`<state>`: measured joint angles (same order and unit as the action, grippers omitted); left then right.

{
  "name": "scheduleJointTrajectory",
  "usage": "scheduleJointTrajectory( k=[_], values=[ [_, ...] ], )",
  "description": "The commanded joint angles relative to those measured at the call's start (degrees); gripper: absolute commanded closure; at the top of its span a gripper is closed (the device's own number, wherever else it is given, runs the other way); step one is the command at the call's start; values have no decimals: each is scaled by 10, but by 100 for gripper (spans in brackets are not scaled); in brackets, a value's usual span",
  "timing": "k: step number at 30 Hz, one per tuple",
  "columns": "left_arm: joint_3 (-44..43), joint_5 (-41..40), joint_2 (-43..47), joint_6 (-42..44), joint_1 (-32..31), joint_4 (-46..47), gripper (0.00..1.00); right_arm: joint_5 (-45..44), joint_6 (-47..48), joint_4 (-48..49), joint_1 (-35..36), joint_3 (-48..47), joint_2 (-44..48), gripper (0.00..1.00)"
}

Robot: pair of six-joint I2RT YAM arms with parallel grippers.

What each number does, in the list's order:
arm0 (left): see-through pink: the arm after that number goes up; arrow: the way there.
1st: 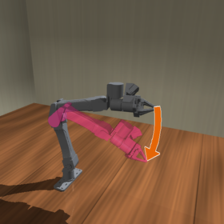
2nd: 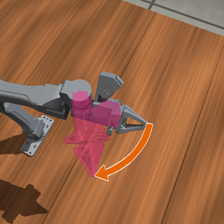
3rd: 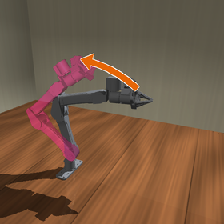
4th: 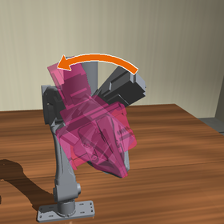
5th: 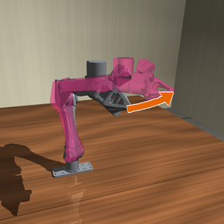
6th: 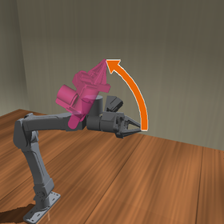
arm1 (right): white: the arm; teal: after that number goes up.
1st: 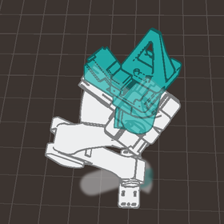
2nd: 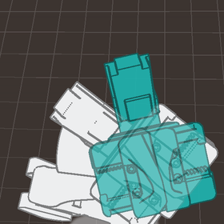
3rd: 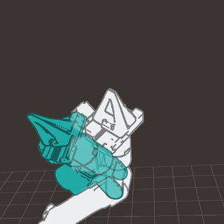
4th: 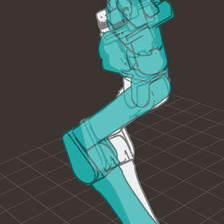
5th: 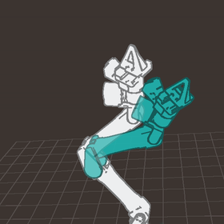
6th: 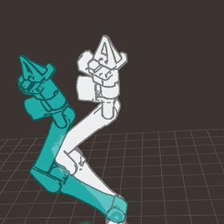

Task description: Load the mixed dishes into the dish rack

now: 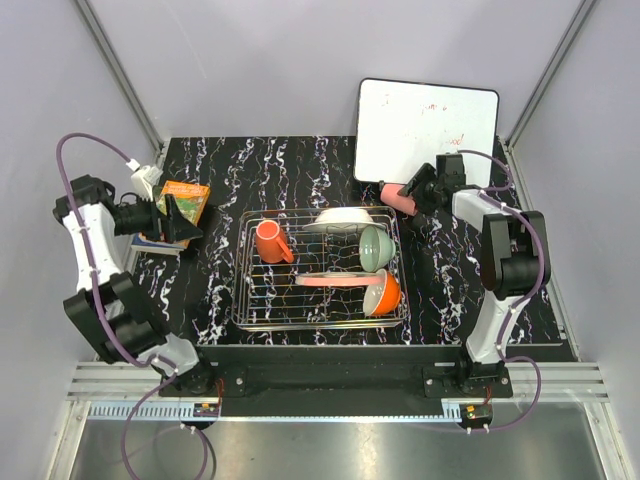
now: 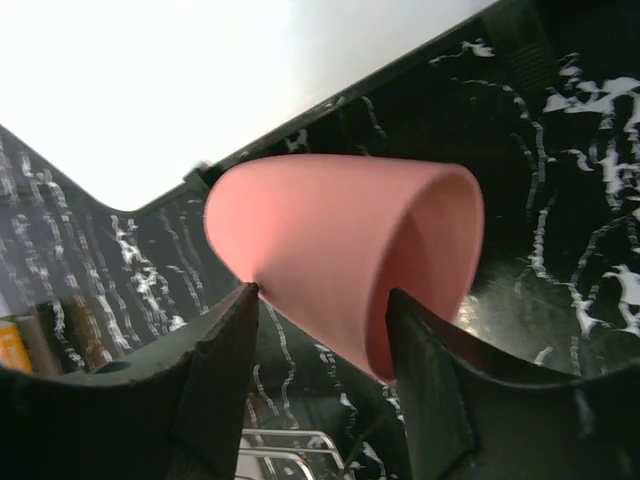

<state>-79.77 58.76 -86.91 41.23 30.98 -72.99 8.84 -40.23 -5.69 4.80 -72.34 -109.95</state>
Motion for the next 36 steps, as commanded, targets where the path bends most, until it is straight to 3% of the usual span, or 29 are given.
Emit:
scheduleJointTrajectory(
  k=[1,3,6,8,17,22,23,28,30,36],
  values=[
    [31,-85,72,-45,2,78,1,63,-34,86,-3,1,-7,48],
    [38,-131,89,-66,3,92,1,79,-51,104,-3,10,-7,60],
    [31,-155,103,-67,3,87,1,93,-64,131,-3,30,3,89],
    [20,-147,113,-70,1,87,1,98,-67,135,-3,39,14,100],
    [-85,-20,80,-141,-26,80,1,104,-71,183,-3,109,210,100],
    [-151,46,52,-207,-71,77,1,209,-115,269,-2,126,326,100],
    [-168,91,47,-232,-74,74,1,233,-154,296,-2,131,342,100],
    [-189,307,18,-294,-77,72,1,368,-360,572,34,182,331,100],
    [-192,334,20,-300,-83,69,1,387,-403,659,58,184,306,100],
    [-174,348,29,-317,-111,67,1,419,-434,723,160,124,221,100]
  ],
)
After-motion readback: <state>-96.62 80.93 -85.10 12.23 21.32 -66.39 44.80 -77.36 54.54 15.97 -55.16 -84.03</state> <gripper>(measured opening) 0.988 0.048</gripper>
